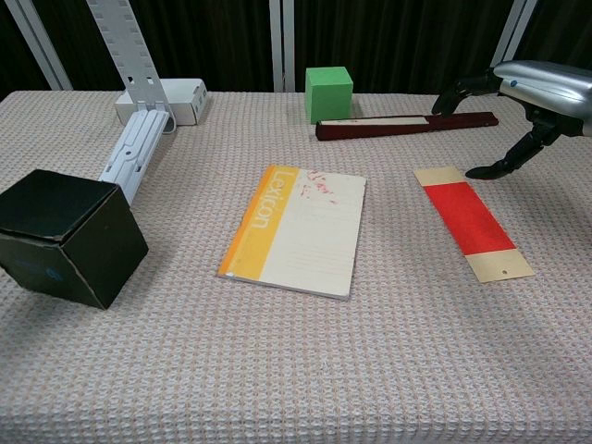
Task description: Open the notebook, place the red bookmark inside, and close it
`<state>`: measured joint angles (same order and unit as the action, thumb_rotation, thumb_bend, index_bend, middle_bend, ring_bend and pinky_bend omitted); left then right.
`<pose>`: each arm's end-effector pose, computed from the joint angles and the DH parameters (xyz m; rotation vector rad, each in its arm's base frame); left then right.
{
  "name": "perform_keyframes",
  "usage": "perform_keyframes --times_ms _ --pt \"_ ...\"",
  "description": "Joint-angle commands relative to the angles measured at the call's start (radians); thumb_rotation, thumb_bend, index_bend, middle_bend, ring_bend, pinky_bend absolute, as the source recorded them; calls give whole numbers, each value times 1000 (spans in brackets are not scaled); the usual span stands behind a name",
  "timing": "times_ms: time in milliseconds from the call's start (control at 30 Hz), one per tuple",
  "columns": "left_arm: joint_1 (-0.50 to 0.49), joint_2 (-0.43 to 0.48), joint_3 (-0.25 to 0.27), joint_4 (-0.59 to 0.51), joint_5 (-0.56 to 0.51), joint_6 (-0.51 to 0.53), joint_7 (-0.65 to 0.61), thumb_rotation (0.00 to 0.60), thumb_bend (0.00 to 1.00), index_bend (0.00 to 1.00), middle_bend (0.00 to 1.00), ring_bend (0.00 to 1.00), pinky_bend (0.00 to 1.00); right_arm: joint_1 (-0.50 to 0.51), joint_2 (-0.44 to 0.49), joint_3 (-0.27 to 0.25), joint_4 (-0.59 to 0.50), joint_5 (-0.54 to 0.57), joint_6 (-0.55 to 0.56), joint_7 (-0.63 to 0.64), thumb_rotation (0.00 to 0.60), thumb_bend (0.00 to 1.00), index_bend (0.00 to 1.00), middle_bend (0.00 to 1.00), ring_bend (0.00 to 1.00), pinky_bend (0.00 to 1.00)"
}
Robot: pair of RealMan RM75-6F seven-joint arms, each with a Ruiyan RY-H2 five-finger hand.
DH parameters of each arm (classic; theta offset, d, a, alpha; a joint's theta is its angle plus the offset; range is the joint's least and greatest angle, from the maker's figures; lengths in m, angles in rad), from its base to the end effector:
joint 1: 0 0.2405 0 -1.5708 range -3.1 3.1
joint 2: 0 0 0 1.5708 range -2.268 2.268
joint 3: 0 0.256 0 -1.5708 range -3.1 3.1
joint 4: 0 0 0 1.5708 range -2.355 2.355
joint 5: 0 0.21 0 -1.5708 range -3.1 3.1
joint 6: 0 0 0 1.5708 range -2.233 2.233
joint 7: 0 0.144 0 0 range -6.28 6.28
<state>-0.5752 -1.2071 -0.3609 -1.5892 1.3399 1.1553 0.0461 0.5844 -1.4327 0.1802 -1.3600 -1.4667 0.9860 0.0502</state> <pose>-0.1651 0.3631 0.1480 -1.5386 -0.7486 -1.2558 -0.2083 -0.3389 0.0337 1.8299 -0.9515 1.0430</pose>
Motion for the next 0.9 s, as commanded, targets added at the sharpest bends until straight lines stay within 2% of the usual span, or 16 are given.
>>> perform_keyframes --times_ms 33,133,333,567,700,900 --pt "1 6 10 -1 1 3 5 600 156 340 265 192 209 5 -4 -9 8 -1 -1 -2 600 128 274 237 76 139" --pt "20 25 31 -26 4 21 10 600 156 341 265 192 209 11 -9 -24 12 -18 6 1 600 128 274 243 76 139" --pt "116 80 114 -131 44 109 45 600 156 340 266 192 209 37 -32 -78 17 -107 17 73 600 128 274 273 105 164" --pt "235 90 227 -172 144 239 45 600 156 340 266 192 208 130 -120 -99 104 -168 -47 12 600 127 282 280 105 164" --pt "271 84 259 -171 176 279 42 600 156 340 265 192 208 183 -191 -104 184 -206 -59 8 600 126 287 274 105 164" --pt "294 77 275 -169 198 305 36 600 156 340 265 192 208 246 -269 -126 291 -244 -77 20 600 127 287 258 96 161"
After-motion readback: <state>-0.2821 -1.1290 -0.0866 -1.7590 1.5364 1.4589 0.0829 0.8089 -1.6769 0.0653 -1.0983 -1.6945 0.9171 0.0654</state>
